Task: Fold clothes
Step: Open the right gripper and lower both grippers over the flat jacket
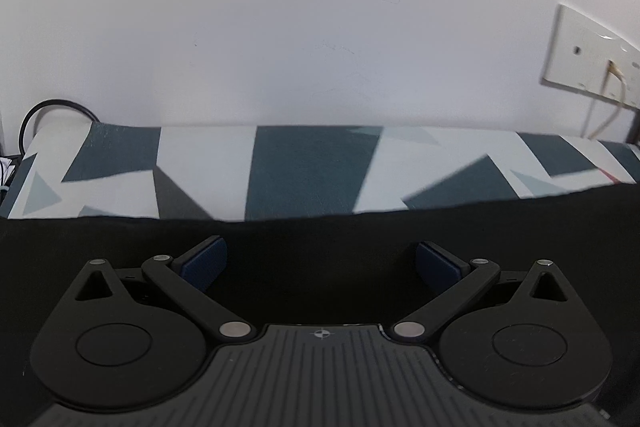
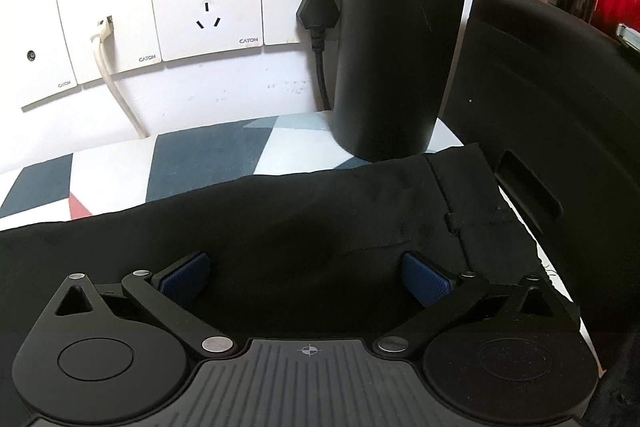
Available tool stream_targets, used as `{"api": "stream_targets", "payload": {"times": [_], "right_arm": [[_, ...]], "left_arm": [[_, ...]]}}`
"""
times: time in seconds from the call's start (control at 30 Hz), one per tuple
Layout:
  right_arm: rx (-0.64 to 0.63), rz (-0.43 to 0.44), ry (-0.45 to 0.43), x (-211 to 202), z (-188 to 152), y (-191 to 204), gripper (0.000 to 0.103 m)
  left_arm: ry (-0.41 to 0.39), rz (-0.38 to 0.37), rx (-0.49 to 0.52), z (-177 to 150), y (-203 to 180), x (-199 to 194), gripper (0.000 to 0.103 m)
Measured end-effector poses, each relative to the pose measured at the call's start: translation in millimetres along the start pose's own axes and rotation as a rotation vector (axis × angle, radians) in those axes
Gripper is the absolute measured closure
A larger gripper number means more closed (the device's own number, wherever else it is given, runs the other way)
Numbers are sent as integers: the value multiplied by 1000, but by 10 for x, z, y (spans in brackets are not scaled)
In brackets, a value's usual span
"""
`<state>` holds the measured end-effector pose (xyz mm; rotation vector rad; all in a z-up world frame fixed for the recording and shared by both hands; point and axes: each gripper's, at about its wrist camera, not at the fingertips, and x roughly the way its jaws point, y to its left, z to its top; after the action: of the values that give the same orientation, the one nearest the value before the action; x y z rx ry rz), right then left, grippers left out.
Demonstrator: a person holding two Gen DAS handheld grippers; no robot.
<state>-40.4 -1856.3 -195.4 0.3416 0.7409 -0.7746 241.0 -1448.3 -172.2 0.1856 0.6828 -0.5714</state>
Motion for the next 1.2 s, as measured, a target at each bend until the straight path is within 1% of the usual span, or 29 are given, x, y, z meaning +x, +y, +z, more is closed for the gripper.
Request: {"api": "stream_targets", "payload": {"times": [0.2, 0.33, 0.4, 0.57, 0.63, 0.7, 0.77, 0.87, 0.97, 1.03, 1.13, 1.2], "right_arm": [[11, -12, -19, 4, -13, 10, 1], [8, -16, -21, -6, -25, 20, 1], [8, -19, -19, -16, -30, 21, 1], [-13, 5, -1, -91, -67, -49, 1], [9, 10, 5, -178, -79, -76, 1], [32, 15, 11, -267, -91, -104, 5], [39, 56, -4, -449, -136, -89, 5], [-31, 95, -11, -729, -274, 43, 4], [-156, 144, -4, -963, -499, 243, 1], [-241, 162, 7, -1053, -655, 377, 1], [-347, 143, 49, -1049, -830, 535, 1], [-335, 147, 72, -1034, -856, 503, 1]], "left_arm": [[-3, 13, 0, 129, -19, 171, 0], [-5, 25, -5, 93, -30, 138, 0], [-3, 36, -2, 23, -58, 63, 0], [3, -9, 23, -245, -74, -250, 0], [5, -26, 32, -323, -70, -355, 0], [19, -45, 49, -373, -62, -440, 0], [35, -63, 49, -391, -17, -503, 0], [51, -87, 17, -445, 127, -624, 0], [59, -88, -21, -537, 300, -740, 0], [62, -86, 6, -616, 367, -813, 0], [75, -54, 101, -716, 420, -902, 0], [88, -40, 96, -742, 509, -959, 0]]}}
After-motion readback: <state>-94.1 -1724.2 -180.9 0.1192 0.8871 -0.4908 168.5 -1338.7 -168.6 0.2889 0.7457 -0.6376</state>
